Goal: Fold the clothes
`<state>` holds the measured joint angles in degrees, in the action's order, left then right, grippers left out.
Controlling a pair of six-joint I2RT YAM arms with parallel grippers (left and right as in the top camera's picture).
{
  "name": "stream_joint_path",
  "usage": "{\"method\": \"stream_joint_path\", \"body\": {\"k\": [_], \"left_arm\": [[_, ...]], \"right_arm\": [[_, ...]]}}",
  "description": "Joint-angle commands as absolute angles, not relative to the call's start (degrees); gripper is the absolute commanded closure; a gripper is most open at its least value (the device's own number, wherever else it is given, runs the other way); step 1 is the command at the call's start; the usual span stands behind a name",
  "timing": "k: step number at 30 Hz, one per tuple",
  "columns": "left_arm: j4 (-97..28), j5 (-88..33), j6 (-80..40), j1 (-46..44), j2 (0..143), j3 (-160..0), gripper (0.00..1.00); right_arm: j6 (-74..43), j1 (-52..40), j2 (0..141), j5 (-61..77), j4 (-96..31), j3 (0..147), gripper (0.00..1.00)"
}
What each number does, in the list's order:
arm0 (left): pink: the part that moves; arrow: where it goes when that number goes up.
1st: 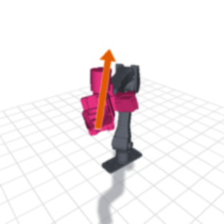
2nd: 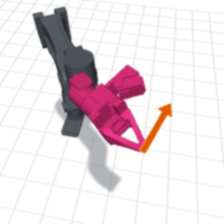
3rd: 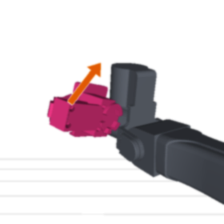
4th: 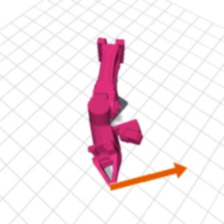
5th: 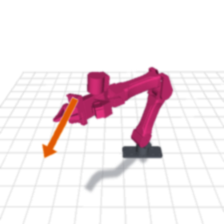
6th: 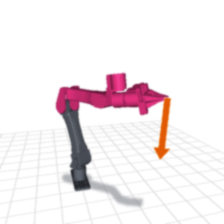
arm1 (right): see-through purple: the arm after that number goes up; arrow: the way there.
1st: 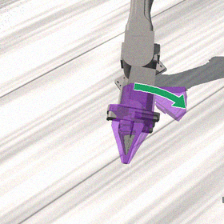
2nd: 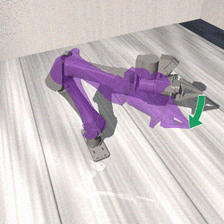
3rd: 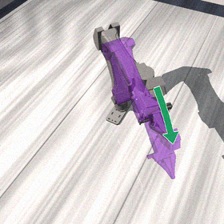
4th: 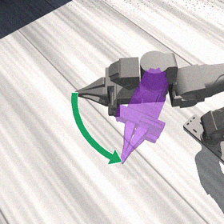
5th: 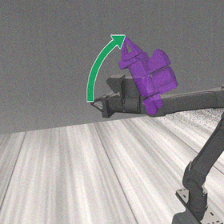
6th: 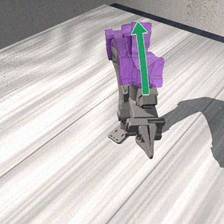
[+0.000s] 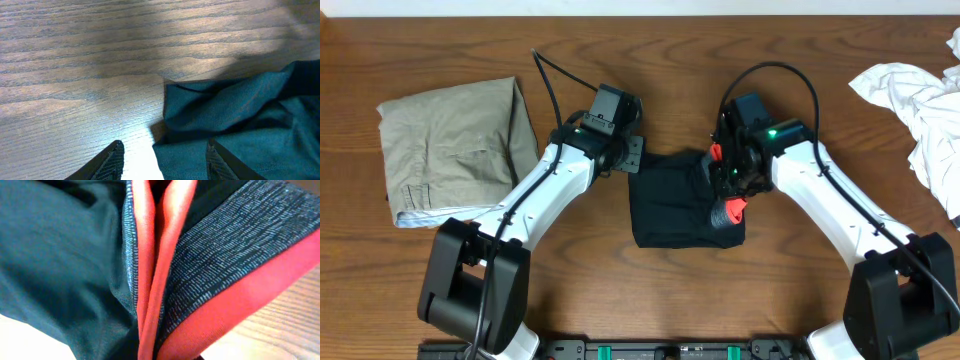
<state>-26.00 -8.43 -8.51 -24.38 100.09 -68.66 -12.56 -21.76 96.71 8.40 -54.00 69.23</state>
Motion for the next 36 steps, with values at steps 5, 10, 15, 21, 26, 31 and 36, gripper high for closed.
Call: {"method": "stream_joint_path", "body": {"k": [5, 10, 15, 21, 26, 31, 36], "left_arm": [[-26.33, -8.32, -7.53, -24.16, 99.13, -69.60, 0.47], [-26.39, -8.34, -7.53, -24.16, 99.13, -69.60, 0.47], [-27.00, -8.36, -7.55, -24.18, 99.11, -69.60, 0.47], [-27.42, -12.10, -7.57, -24.23, 99.11, -69.60, 0.47], [-27.70, -17.26, -7.60, -24.23, 99.11, -69.60, 0.57], [-28.69, -17.56, -7.62, -24.23, 99.13, -69.12, 0.88], [-28.67, -17.58, -7.60, -24.95, 99.72, -68.14, 0.89]], "right_arm": [[-12.86, -21.37, 96.71, 8.80, -54.17, 66.83, 0.64], [-15.53, -21.28, 96.71, 1.87, -55.42, 66.76, 0.47], [-16.71, -20.45, 96.71, -3.66, -55.83, 66.78, 0.46], [-16.67, -18.26, 96.71, -3.75, -53.80, 66.76, 0.50], [-8.62, -16.71, 96.71, 5.06, -45.28, 66.78, 0.99], [-2.44, -16.93, 96.71, 19.55, -41.32, 66.76, 0.99], [-2.48, -17.32, 96.77, 16.82, -41.56, 66.15, 0.95]]}}
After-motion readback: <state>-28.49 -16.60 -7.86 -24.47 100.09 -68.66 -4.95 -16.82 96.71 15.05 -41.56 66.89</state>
